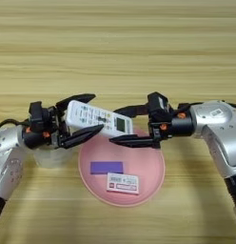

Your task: Move the objects on the table

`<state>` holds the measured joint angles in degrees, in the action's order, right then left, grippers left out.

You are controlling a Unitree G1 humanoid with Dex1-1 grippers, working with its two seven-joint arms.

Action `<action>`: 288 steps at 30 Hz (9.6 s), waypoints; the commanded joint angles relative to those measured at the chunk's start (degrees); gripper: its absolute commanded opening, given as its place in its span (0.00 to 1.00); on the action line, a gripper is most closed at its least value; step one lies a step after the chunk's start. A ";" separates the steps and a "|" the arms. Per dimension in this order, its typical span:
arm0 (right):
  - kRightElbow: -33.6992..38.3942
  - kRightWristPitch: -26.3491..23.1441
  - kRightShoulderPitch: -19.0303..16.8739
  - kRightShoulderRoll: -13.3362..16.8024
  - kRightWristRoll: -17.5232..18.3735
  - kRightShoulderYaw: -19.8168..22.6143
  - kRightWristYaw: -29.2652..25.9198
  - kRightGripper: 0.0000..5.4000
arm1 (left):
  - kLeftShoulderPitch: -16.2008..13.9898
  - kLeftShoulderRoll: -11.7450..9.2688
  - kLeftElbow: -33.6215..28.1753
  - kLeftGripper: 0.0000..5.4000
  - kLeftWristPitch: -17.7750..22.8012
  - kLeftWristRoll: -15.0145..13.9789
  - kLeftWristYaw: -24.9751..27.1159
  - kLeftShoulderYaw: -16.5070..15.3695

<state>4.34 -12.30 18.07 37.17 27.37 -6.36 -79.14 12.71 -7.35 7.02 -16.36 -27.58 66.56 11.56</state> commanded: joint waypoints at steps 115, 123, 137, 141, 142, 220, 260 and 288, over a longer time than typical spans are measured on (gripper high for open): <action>-14.58 36.11 -5.94 -29.37 -20.86 15.45 71.62 1.00 | 13.53 4.00 32.83 0.53 0.56 22.42 -22.75 -0.74; -14.92 36.05 -5.76 -29.10 -20.82 15.50 71.31 1.00 | 13.45 3.76 32.77 0.53 0.90 22.57 -22.33 -0.31; -15.37 36.02 -5.32 -28.94 -20.78 15.56 71.28 1.00 | 13.65 3.55 32.40 0.80 0.69 22.33 -22.17 -0.15; -15.66 36.09 -5.18 -28.86 -20.68 15.61 71.17 1.00 | 13.71 3.62 32.20 0.86 -0.29 22.16 -22.51 -0.51; -15.73 36.11 -5.15 -28.84 -20.65 15.62 71.14 1.00 | 13.71 3.67 31.99 0.87 -0.65 21.94 -22.55 -0.71; -14.75 36.65 -6.60 -28.43 -21.27 14.58 70.89 1.00 | 1.08 -7.87 1.37 1.00 0.82 9.64 -25.61 -13.95; -36.23 48.25 -6.22 -27.66 -20.66 18.19 71.87 1.00 | 7.95 -1.73 37.42 1.00 -34.52 20.84 -57.02 -23.54; -39.65 49.36 -4.37 -27.11 -21.52 18.36 71.81 1.00 | 8.57 -1.97 39.59 1.00 -37.16 23.18 -57.75 -22.13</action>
<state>-34.62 36.78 12.70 9.45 5.96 11.84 -7.43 20.53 -8.82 45.78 -53.09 -5.00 9.15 -10.80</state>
